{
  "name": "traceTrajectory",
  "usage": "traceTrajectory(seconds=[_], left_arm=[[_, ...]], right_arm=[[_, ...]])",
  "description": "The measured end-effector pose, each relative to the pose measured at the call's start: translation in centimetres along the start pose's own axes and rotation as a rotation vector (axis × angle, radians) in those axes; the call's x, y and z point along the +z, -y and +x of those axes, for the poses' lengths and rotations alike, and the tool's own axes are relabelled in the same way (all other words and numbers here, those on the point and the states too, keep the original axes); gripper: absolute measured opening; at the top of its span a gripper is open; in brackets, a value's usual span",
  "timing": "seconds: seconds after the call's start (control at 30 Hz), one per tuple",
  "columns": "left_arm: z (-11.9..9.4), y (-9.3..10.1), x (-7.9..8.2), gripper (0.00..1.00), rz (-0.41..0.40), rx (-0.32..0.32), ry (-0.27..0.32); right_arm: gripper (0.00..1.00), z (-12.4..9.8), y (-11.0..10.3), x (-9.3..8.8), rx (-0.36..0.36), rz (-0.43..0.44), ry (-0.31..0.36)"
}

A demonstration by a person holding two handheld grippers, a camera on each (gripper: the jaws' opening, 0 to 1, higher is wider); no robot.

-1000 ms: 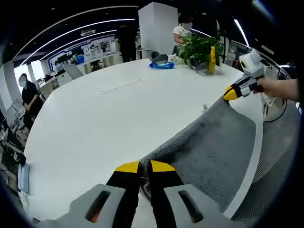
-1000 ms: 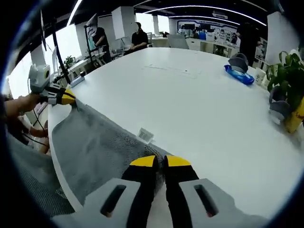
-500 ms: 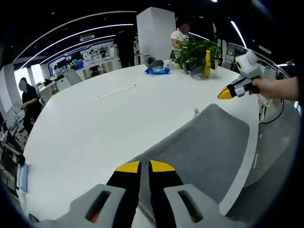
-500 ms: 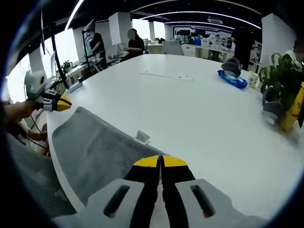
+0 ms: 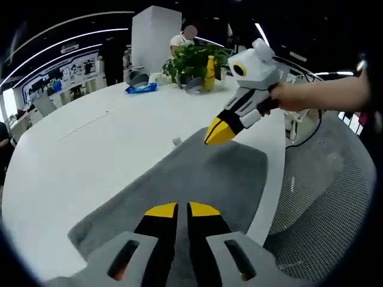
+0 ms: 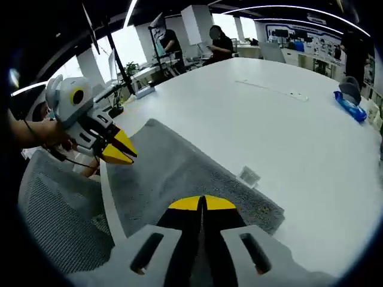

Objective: Fold the towel on the table until its edges align and the towel forms a compact rectangular stack.

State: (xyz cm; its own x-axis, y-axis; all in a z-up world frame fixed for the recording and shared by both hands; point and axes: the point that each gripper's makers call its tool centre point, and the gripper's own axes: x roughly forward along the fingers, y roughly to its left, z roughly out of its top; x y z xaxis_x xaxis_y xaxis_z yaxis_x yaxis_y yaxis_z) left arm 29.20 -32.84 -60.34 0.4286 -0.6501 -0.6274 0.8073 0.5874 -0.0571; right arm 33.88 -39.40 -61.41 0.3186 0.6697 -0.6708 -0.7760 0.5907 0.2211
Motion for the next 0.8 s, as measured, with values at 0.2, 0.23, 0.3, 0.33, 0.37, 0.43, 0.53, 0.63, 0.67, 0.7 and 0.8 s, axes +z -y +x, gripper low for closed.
traceTrajectory(seconds=[0.2,0.23,0.3,0.33,0.37,0.43,0.53,0.63,0.67,0.7,0.8], left_arm=[[1.8,5.1,-1.5,0.07,0.104,-0.170,-0.093],[2.0,5.4,-1.9,0.07,0.120,-0.182,-0.113],[2.3,5.6,-3.0,0.07,0.152,-0.189,-0.154],[2.5,5.6,-3.5,0.07,0.157,-0.187,-0.170],[2.5,5.6,-3.8,0.07,0.163,-0.189,-0.183],[2.5,5.0,-4.4,0.07,0.255,-0.154,-0.209],[2.7,5.6,-4.4,0.06,0.446,-0.149,-0.217],[2.8,5.9,-4.4,0.05,0.566,-0.146,-0.245],[2.8,5.9,-4.4,0.05,0.559,-0.144,-0.248],[2.8,6.0,-4.4,0.05,0.549,-0.143,-0.248],[2.7,5.8,-4.4,0.05,0.539,-0.138,-0.246]], right_arm=[[0.00,1.9,-2.1,-1.9,0.057,-0.166,-0.142],[0.00,2.3,-2.6,-2.6,0.065,-0.197,-0.173],[0.00,2.8,-3.0,-3.3,0.070,-0.223,-0.200],[0.00,3.0,-3.1,-3.7,0.071,-0.232,-0.211],[0.00,3.3,-3.0,-4.1,0.057,-0.252,-0.220],[0.00,3.3,-3.0,-3.7,0.046,-0.279,-0.189],[0.00,3.2,-2.8,-3.8,0.024,-0.238,-0.175],[0.00,3.2,-2.9,-3.8,0.009,-0.253,-0.168],[0.00,3.2,-2.9,-3.8,-0.001,-0.272,-0.172],[0.00,3.2,-2.9,-3.8,-0.009,-0.295,-0.178],[0.00,3.3,-3.0,-3.8,-0.039,-0.331,-0.195]])
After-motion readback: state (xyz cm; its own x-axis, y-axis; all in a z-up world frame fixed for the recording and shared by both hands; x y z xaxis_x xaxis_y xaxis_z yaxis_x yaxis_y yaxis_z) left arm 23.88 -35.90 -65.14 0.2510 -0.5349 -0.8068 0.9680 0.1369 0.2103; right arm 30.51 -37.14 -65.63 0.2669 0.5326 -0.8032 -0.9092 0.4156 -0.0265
